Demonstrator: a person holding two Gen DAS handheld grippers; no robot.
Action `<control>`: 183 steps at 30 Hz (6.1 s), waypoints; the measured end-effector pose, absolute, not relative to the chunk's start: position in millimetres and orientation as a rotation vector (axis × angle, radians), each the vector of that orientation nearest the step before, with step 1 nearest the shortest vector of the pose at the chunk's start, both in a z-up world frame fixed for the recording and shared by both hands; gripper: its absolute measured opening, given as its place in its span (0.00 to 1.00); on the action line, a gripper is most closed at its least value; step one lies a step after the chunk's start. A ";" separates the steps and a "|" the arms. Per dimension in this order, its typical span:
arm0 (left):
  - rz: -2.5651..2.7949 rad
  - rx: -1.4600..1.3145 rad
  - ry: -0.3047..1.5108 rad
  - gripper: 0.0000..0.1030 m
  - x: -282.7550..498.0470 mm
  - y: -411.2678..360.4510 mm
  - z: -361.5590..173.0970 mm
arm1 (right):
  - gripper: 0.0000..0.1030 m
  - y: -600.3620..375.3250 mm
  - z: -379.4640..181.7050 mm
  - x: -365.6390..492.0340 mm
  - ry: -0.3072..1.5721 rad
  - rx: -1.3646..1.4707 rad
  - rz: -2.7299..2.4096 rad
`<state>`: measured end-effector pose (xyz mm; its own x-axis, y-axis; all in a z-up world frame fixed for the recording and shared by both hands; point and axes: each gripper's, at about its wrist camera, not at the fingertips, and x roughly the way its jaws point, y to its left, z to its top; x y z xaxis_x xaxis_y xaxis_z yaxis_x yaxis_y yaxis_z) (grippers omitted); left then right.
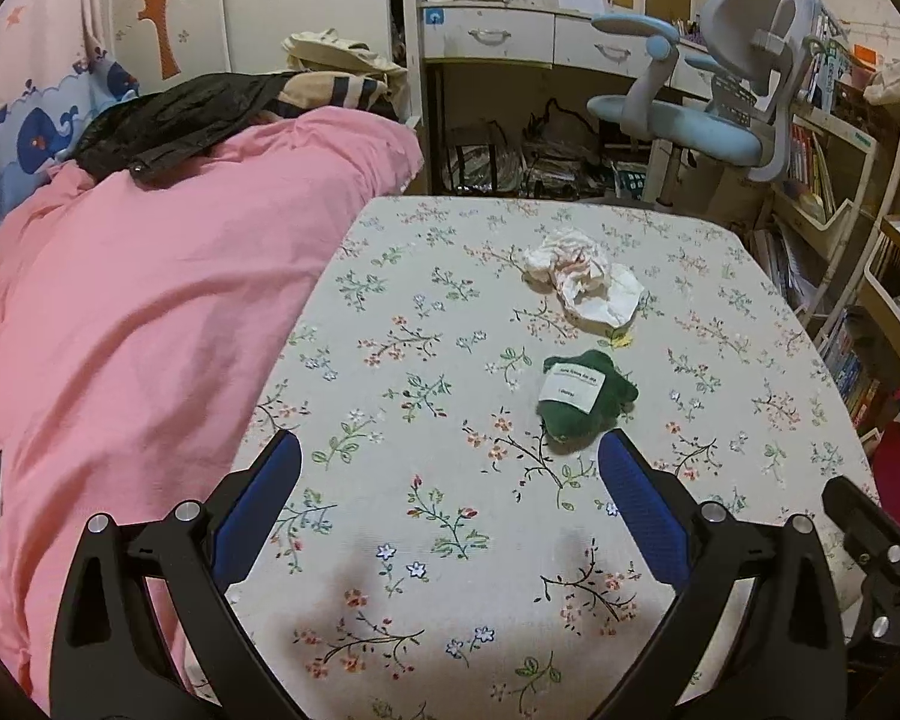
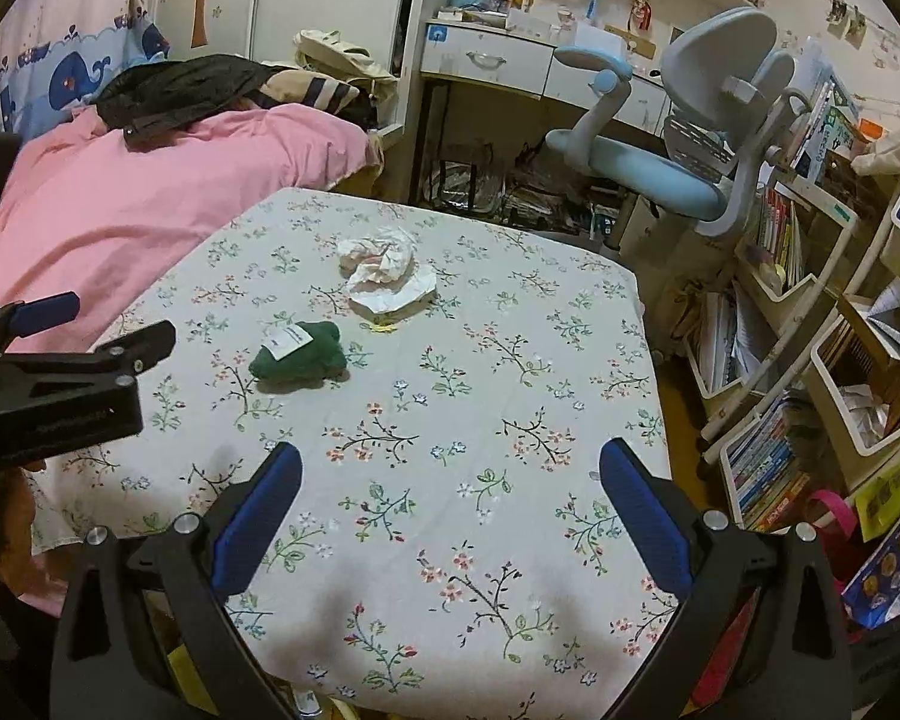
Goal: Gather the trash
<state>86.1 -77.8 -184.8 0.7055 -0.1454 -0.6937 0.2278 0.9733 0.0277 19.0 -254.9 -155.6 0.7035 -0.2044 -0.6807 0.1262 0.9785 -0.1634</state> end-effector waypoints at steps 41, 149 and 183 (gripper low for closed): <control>-0.445 0.218 0.872 0.92 159.4 -157.6 -242.5 | 0.93 -349.5 -159.7 74.5 0.763 0.211 -0.177; -0.343 0.040 0.948 0.41 -131.1 -32.3 -204.8 | 0.55 -217.5 -239.6 -103.7 0.967 0.434 0.215; -0.185 0.061 0.603 0.93 -72.4 -31.8 -125.1 | 0.93 -249.3 -145.5 -72.2 0.549 0.108 -0.126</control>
